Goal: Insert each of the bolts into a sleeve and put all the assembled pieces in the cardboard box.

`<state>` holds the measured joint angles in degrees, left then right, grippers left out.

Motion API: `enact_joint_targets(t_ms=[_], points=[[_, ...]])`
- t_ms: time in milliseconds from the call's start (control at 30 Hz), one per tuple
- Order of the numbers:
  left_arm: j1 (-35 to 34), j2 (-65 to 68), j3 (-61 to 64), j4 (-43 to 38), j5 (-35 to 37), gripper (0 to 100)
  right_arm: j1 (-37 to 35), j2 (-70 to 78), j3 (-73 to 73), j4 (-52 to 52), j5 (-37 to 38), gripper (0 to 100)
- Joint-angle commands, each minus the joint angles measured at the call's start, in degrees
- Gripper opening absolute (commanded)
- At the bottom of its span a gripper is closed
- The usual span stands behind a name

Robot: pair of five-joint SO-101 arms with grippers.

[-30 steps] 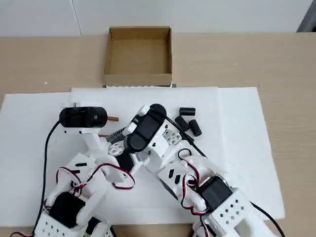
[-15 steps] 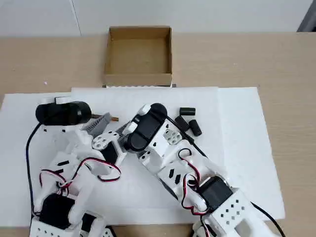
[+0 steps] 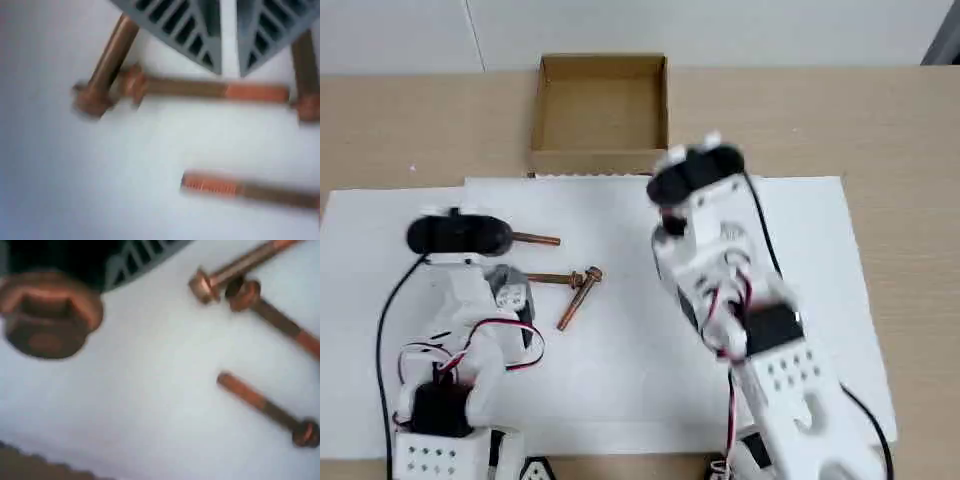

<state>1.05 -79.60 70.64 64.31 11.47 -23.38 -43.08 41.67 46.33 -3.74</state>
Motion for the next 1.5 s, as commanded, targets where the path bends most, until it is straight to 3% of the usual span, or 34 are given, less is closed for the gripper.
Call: enact_joint_targets(t_ms=[0, 133, 400, 533, 967, 1067, 1233, 1467], points=[[-0.2, -0.6, 3.3, -0.1, -0.7, 1, 1.3, 10.9, -14.1, -1.9, -0.6, 0.4], [-0.2, -0.6, 6.5, -3.4, -0.8, 1, 1.4, 23.3, -25.8, -2.0, 1.9, 0.4], [0.2, -0.6, 16.4, -19.9, -7.3, 1, 3.4, 46.4, -49.3, -2.0, 9.8, 0.4], [0.3, -0.6, 19.1, -24.2, -7.5, 1, 4.0, 57.5, -61.6, -2.1, 14.8, 0.4], [0.2, -0.6, 19.6, -24.7, -7.2, 1, 4.4, 87.1, -92.7, -8.7, 30.4, 0.5], [0.2, -0.6, 19.6, -24.7, -7.2, 1, 4.3, 91.3, -97.6, -8.1, 30.6, 1.3], [0.1, -0.6, 19.6, -24.7, -7.2, 1, 4.3, 95.5, -103.0, -2.5, 30.6, 15.8], [0.0, -0.6, 19.6, -24.7, -7.2, 1, 4.6, 95.5, -104.1, 1.1, 30.5, 16.5]])
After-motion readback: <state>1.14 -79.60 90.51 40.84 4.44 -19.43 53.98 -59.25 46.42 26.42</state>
